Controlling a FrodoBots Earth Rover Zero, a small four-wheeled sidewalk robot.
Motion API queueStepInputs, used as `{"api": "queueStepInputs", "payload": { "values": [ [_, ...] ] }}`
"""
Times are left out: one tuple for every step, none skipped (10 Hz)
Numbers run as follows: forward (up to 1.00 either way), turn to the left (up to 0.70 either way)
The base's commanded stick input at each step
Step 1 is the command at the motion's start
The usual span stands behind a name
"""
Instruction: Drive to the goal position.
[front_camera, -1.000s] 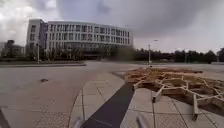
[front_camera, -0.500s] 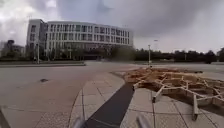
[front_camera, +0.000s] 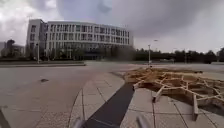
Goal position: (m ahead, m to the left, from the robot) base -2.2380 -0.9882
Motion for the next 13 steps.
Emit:
{"api": "queueStepInputs", "payload": {
  "values": [
    [0.04,0.0],
    [0.04,0.0],
    [0.04,0.0],
    [0.04,0.0],
    [0.04,0.0],
    [0.04,0.0],
    [0.04,0.0],
    [0.04,0.0],
    [0.04,0.0],
    [0.04,0.0],
    [0.04,0.0],
    [0.04,0.0],
    [0.04,0.0]
  ]
}}
